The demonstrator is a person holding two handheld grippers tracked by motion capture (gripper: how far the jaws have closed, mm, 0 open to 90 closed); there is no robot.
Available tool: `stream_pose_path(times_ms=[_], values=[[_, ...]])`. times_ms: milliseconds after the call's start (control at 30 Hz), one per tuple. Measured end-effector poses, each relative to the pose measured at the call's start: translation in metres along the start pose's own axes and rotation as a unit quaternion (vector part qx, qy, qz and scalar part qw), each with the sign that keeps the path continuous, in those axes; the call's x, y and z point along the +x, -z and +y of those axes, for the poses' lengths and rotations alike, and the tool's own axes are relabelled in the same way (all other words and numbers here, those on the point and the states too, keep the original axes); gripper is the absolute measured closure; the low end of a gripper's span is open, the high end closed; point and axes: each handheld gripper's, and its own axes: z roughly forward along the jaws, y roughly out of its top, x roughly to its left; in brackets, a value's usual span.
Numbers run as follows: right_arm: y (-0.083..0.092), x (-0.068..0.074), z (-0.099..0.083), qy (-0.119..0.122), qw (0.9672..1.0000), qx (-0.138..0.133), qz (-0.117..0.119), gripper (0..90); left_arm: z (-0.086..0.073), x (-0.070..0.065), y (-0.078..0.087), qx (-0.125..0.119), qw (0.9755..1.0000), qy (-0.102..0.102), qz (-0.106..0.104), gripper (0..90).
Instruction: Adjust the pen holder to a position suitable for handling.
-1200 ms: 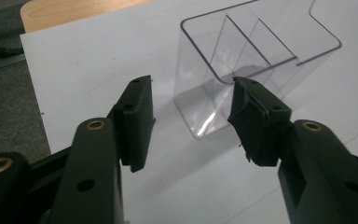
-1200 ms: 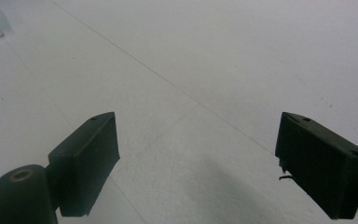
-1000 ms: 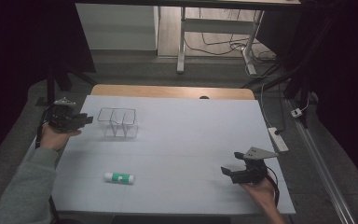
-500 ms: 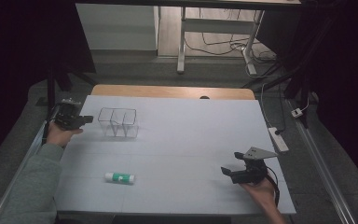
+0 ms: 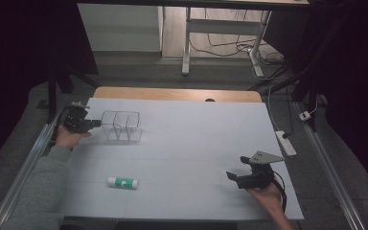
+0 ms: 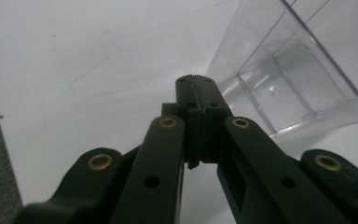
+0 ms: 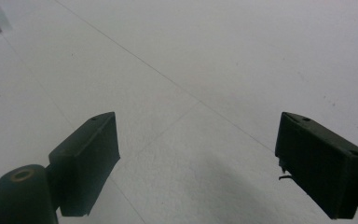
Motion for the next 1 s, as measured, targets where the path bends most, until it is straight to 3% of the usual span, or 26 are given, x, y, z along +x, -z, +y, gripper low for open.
stream_pose_path(times_ms=[300, 367, 700, 1000], values=[[0.0, 0.0, 0.0, 0.0, 1.0, 0.001, 0.002, 12.9, 0.002, -0.006, -0.007, 0.009, 0.9998, -0.012, -0.014, 88.7], [0.0, 0.0, 0.0, 0.001, 1.0, 0.002, 0.001, 12.9, 0.002, -0.008, -0.007, 0.011, 0.9998, -0.015, -0.006, 88.7], [0.0, 0.001, 0.0, 0.001, 1.0, 0.002, 0.003, 12.9, 0.003, -0.009, -0.008, 0.012, 0.9997, -0.017, -0.014, 88.8], [-0.001, 0.001, 0.0, 0.001, 1.0, 0.002, 0.003, 12.9, 0.008, -0.021, -0.012, 0.014, 0.9991, -0.031, -0.025, 88.8]])
